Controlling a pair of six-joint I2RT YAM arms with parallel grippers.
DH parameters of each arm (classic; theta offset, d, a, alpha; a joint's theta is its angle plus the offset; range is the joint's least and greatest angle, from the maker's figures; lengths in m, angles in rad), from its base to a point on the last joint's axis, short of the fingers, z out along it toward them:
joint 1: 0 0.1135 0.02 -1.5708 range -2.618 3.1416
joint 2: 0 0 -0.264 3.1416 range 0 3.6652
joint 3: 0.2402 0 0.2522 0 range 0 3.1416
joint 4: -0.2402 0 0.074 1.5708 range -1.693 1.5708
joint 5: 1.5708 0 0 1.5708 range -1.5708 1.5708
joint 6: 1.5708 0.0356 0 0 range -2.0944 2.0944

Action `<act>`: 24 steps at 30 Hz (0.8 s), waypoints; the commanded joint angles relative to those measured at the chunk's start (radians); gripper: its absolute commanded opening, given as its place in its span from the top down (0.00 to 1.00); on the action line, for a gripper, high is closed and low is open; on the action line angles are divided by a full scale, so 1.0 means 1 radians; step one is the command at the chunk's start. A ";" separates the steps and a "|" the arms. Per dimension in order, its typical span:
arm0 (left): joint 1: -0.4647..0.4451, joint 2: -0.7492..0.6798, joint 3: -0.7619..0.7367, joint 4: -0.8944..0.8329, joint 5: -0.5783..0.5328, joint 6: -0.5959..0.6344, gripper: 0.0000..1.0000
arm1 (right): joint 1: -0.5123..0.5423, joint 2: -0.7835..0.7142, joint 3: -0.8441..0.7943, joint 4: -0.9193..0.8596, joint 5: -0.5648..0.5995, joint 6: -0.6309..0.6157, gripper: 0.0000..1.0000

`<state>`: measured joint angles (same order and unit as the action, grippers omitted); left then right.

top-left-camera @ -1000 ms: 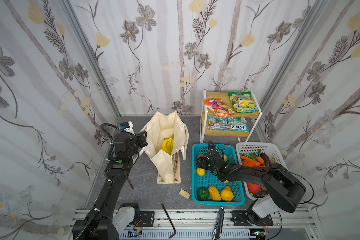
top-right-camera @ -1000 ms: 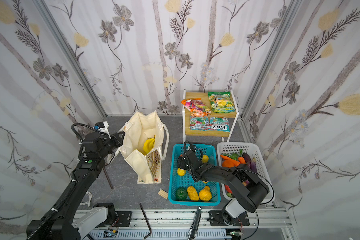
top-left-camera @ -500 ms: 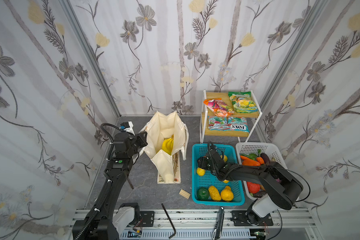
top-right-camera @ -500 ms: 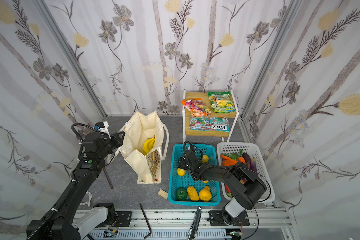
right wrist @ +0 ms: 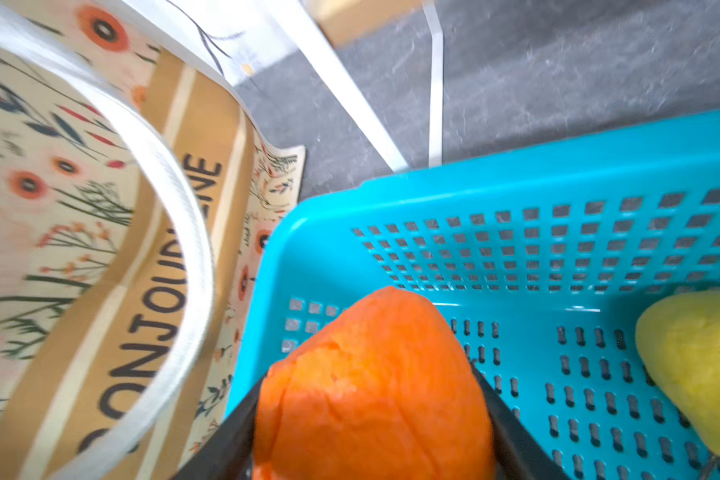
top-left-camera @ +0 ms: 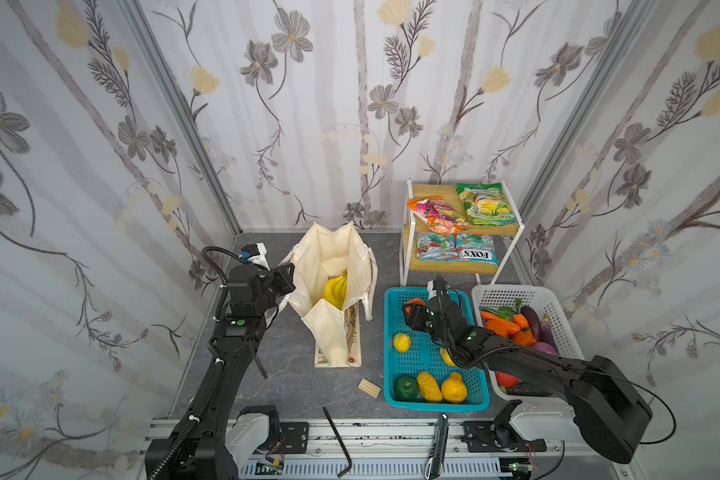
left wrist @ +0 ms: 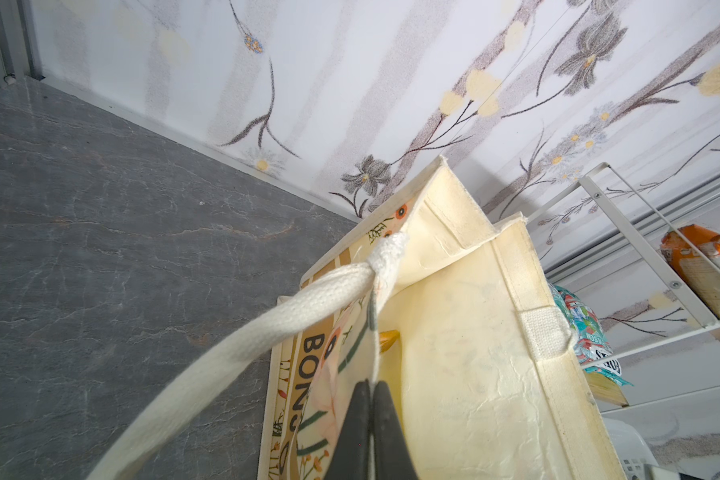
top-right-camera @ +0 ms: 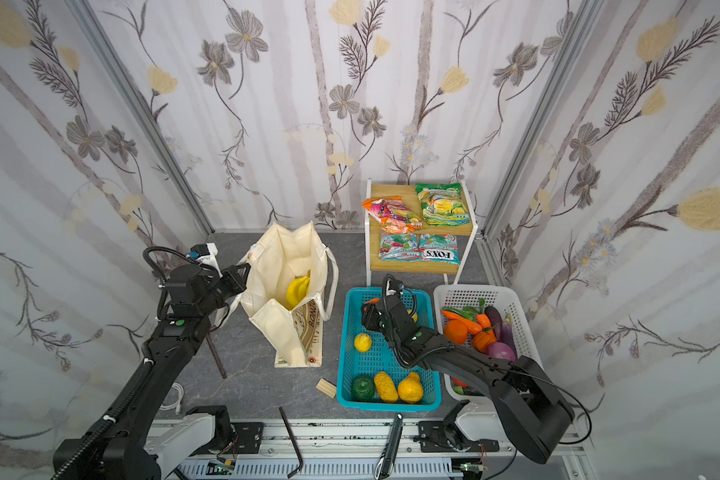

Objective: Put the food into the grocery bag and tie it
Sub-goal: 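Lift the orange and carry it over the tote bag with the right gripper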

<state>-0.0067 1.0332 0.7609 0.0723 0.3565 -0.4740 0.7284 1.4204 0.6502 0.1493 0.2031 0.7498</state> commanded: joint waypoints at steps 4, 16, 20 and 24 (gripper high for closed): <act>0.000 -0.001 0.002 0.000 0.010 -0.001 1.00 | 0.007 -0.077 0.124 -0.057 -0.038 -0.117 0.37; 0.000 -0.001 0.005 0.001 0.026 -0.005 1.00 | 0.151 0.147 0.603 -0.146 -0.106 -0.279 0.37; 0.001 -0.004 0.006 0.001 0.036 -0.012 1.00 | 0.203 0.351 0.846 -0.262 -0.079 -0.316 0.36; 0.001 -0.002 0.006 0.001 0.042 -0.015 1.00 | 0.234 0.531 1.038 -0.315 -0.092 -0.320 0.35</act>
<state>-0.0063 1.0317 0.7609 0.0734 0.3714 -0.4770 0.9482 1.8687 1.6028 -0.0937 0.1143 0.4580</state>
